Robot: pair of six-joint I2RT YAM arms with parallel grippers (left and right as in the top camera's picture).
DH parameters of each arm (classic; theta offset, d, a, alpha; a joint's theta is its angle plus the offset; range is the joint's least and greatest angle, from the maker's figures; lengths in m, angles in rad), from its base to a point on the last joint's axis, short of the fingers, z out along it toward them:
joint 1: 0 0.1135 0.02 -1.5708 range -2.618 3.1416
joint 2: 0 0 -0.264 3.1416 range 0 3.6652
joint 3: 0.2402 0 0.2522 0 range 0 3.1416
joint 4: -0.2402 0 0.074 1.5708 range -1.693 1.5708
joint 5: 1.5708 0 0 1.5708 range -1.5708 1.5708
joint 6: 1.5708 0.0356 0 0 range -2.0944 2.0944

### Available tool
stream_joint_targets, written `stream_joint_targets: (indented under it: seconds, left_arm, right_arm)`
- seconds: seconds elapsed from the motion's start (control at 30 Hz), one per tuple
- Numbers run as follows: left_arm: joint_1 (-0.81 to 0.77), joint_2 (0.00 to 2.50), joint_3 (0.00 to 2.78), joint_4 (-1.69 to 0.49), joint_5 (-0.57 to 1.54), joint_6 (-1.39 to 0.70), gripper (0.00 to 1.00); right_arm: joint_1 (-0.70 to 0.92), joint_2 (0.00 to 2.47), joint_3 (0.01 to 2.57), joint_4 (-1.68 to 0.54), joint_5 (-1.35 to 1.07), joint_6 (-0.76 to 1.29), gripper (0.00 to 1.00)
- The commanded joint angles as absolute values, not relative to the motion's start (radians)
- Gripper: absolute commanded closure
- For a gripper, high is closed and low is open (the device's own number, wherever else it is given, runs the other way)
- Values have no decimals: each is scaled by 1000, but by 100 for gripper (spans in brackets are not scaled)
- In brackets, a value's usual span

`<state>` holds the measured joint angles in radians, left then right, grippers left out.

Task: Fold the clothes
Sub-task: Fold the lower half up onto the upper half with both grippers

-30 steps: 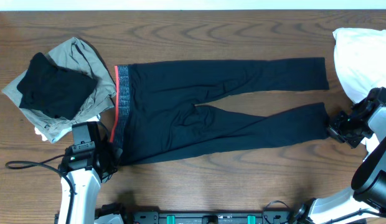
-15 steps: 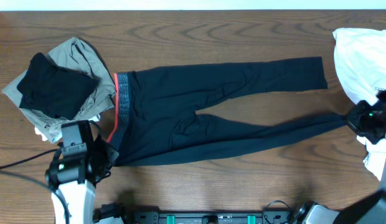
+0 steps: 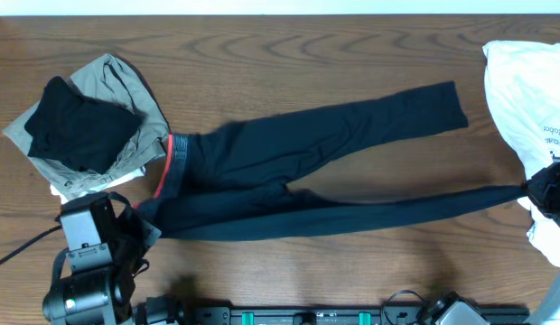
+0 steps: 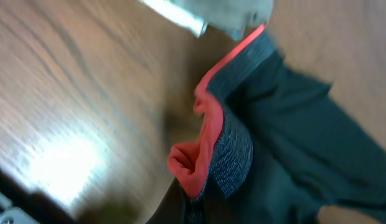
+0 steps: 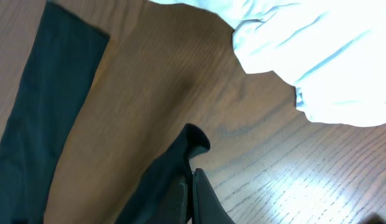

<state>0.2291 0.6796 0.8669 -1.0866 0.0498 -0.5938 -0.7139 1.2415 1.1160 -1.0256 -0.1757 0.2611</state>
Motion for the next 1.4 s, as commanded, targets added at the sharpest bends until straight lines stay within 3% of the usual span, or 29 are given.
stream_joint_targets:
  seconds: [0.0, 0.3, 0.67, 1.07, 1.37]
  left_arm:
    - [236, 686, 889, -1037, -12, -577, 94]
    - [235, 860, 889, -818, 40, -580, 94]
    - [234, 1150, 889, -533, 158, -576, 94]
    - [234, 1309, 889, -378, 158, -577, 94]
    - [177, 1390, 889, -245, 157, -577, 94]
  right_arm:
    - [-720, 1232, 1125, -1001, -176, 284, 99]
    - [-601, 1281, 1126, -902, -187, 284, 99]
    - [-474, 1509, 1262, -893, -144, 284, 99]
    - [-398, 1776, 1433, -861, -101, 284, 99]
    - [-354, 1877, 1454, -701, -101, 288, 99]
